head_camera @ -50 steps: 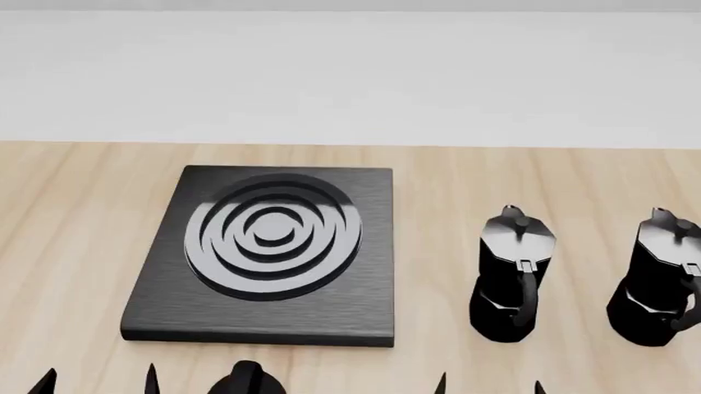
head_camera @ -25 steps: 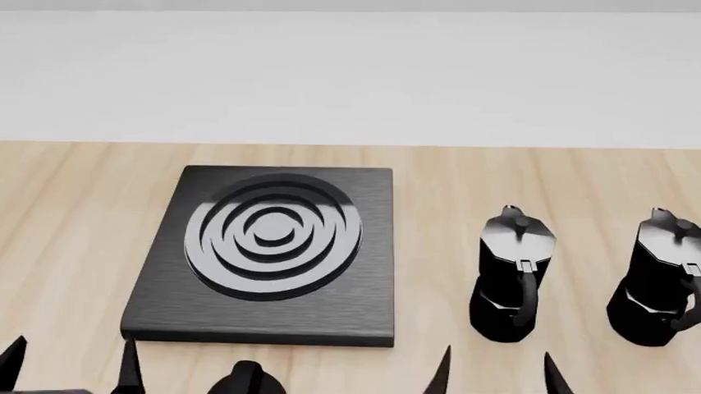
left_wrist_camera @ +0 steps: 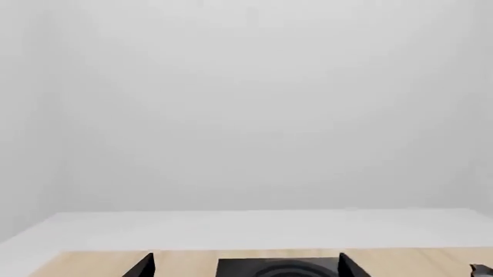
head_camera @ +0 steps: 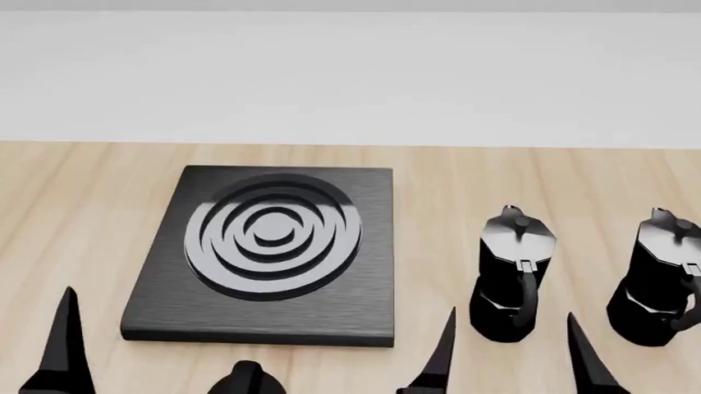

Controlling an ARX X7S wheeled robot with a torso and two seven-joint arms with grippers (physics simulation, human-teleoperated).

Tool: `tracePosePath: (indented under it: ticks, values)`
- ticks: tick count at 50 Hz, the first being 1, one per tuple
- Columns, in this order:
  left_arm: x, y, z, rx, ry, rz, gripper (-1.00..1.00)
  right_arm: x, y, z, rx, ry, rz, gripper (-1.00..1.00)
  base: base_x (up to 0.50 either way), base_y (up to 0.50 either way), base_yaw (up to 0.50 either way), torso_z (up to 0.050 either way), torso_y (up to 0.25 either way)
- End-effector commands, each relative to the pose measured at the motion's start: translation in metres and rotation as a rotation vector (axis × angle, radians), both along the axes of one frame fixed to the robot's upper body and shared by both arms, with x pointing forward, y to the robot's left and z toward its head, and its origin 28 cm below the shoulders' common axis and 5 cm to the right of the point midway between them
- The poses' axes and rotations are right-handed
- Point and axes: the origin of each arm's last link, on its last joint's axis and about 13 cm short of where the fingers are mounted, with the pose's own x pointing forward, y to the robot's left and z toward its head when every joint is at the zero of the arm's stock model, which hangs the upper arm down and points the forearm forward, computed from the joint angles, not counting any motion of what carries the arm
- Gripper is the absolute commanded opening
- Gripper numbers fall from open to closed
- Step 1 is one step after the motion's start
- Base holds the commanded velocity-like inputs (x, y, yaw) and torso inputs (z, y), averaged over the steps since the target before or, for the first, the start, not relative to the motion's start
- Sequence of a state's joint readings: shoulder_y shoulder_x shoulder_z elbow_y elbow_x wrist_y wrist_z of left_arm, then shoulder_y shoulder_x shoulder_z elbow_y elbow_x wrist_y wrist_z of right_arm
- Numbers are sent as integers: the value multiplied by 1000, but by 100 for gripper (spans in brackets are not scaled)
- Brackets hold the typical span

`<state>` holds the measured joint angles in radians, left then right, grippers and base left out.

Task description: Put the right moka pot on the stove.

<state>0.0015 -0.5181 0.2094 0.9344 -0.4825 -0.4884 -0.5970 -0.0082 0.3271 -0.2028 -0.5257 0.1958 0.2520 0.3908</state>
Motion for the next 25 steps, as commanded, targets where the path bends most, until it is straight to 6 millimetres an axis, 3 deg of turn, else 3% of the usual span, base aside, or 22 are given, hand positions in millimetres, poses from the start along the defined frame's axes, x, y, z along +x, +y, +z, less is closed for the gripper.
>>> tracePosePath:
  ticks: [1, 9, 10, 11, 14, 25]
  values:
    - [-17, -2, 14, 6, -25, -39, 100, -7, 2, 9, -8, -26, 7, 100, 0, 0, 0, 0, 0]
    - [-17, -2, 14, 6, -25, -39, 100, -7, 2, 9, -8, -26, 7, 100, 0, 0, 0, 0, 0]
    - [-17, -1, 14, -5, 36, -1, 100, -6, 2, 8, 3, -30, 15, 100, 0, 0, 0, 0, 0]
    - [-19, 1, 25, -57, -63, -38, 100, -5, 1, 7, 7, -29, 6, 100, 0, 0, 0, 0, 0]
    - [-18, -2, 18, 14, -22, -12, 100, -6, 2, 5, 9, -27, 13, 100, 0, 0, 0, 0, 0]
    - [-20, -1, 20, 10, -43, -10, 100, -9, 3, 2, 2, -29, 23, 100, 0, 0, 0, 0, 0]
